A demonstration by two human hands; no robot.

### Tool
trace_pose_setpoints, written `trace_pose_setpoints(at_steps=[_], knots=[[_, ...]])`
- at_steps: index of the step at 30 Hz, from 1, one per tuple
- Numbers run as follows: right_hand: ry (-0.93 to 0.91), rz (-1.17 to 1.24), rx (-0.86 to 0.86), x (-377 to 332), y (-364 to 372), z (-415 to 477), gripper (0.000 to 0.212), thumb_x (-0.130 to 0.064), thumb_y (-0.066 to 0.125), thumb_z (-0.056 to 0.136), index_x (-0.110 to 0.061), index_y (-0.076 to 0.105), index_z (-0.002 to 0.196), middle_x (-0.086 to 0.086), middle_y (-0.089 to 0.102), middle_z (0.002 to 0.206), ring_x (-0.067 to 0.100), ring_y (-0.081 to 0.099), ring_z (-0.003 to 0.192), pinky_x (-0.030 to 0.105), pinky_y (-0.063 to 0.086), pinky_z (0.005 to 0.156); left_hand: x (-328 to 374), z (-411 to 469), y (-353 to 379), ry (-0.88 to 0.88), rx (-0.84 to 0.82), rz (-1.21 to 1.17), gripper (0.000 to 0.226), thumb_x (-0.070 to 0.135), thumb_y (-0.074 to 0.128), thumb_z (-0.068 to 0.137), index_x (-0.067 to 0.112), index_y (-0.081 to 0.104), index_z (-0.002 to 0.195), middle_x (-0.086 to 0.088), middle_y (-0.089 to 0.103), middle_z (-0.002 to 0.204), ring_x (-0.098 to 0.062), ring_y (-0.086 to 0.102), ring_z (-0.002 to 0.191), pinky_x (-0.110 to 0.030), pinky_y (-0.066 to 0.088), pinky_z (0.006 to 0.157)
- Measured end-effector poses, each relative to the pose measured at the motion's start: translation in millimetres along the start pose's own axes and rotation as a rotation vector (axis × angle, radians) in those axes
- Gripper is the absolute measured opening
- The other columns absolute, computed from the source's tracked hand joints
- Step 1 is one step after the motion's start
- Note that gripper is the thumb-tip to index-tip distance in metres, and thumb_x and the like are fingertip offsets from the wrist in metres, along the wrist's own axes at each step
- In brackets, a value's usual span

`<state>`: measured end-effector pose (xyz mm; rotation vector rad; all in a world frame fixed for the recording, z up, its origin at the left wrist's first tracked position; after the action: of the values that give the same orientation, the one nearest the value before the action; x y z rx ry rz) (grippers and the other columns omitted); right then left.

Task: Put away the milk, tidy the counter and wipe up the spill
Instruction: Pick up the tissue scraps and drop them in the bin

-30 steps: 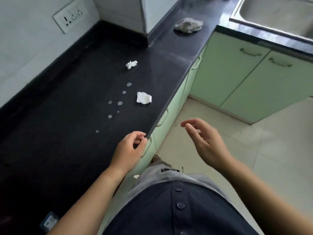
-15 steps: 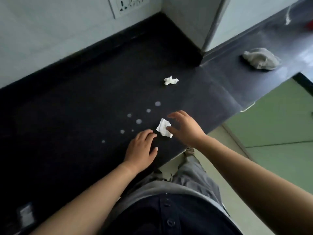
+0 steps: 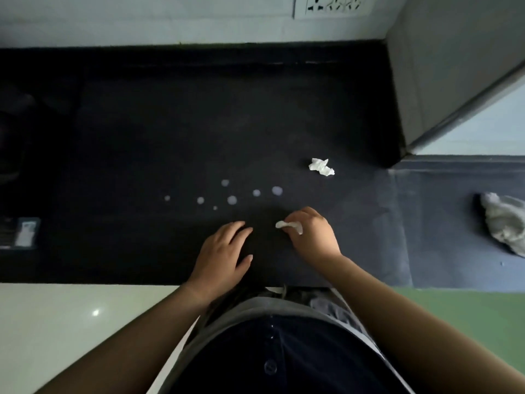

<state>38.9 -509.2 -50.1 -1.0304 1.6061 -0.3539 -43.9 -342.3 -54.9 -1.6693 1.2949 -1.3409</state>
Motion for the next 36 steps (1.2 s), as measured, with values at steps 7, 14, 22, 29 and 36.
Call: trace_pose_setpoints(at_steps=[7, 14, 22, 29, 36], knots=[[-0.095, -0.072, 0.182, 32.9, -85.1, 50.7, 0.024, -0.030, 0.065, 0.082, -0.012, 0.068, 0.098, 0.006, 0.057, 0.105, 0.026, 0.054, 0.099, 0.028, 0.041, 0.072, 59.4, 28.1, 11.9, 0.012, 0.089, 0.007, 0.053, 0.041, 0.041, 0.083, 0.019, 0.046, 0.131, -0.003, 0.047, 0.138, -0.022, 0.045, 0.126, -0.045, 0.042, 0.100], [-0.128, -0.197, 0.081, 35.6, -90.7, 86.6, 0.034, -0.026, 0.064, 0.082, -0.015, 0.058, 0.114, 0.004, 0.044, 0.126, 0.025, 0.042, 0.115, 0.039, 0.050, 0.078, 72.7, 33.1, 31.4, -0.051, 0.113, 0.043, 0.054, 0.043, 0.041, 0.085, 0.021, 0.043, 0.134, -0.006, 0.044, 0.143, -0.024, 0.044, 0.128, -0.049, 0.039, 0.100], [-0.293, -0.305, -0.085, 35.3, -73.0, 93.7, 0.055, -0.023, 0.057, 0.087, -0.029, 0.037, 0.138, -0.005, 0.026, 0.150, 0.023, 0.029, 0.133, 0.041, 0.043, 0.097, 72.1, 31.8, 33.5, -0.063, 0.112, 0.046, 0.053, 0.043, 0.042, 0.087, 0.024, 0.039, 0.137, -0.004, 0.039, 0.146, -0.022, 0.038, 0.132, -0.047, 0.035, 0.104], [-0.271, -0.258, -0.045, 42.8, -69.0, 80.5, 0.031, -0.020, 0.053, 0.091, -0.017, 0.057, 0.121, 0.002, 0.045, 0.131, 0.022, 0.038, 0.119, 0.035, 0.045, 0.085, 72.1, 32.1, 33.7, -0.063, 0.094, 0.040, 0.054, 0.043, 0.043, 0.087, 0.024, 0.038, 0.137, -0.004, 0.037, 0.147, -0.022, 0.037, 0.134, -0.047, 0.033, 0.105], [-0.251, -0.201, 0.018, 64.1, -56.4, 32.8, 0.020, -0.020, 0.053, 0.090, -0.009, 0.059, 0.107, 0.012, 0.051, 0.109, 0.031, 0.050, 0.101, 0.042, 0.049, 0.077, 69.0, 31.6, 32.8, -0.045, 0.066, 0.049, 0.055, 0.045, 0.038, 0.088, 0.027, 0.033, 0.139, -0.001, 0.032, 0.150, -0.019, 0.031, 0.137, -0.046, 0.031, 0.106]])
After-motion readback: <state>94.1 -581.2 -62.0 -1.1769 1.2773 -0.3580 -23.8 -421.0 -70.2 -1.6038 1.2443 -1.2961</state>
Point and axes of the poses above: each hand's wrist, its own z-axis towards the middle knuckle, its own y-axis out of the palm, x = y × z, the point moved 6 cm from there along z, towards the middle knuckle
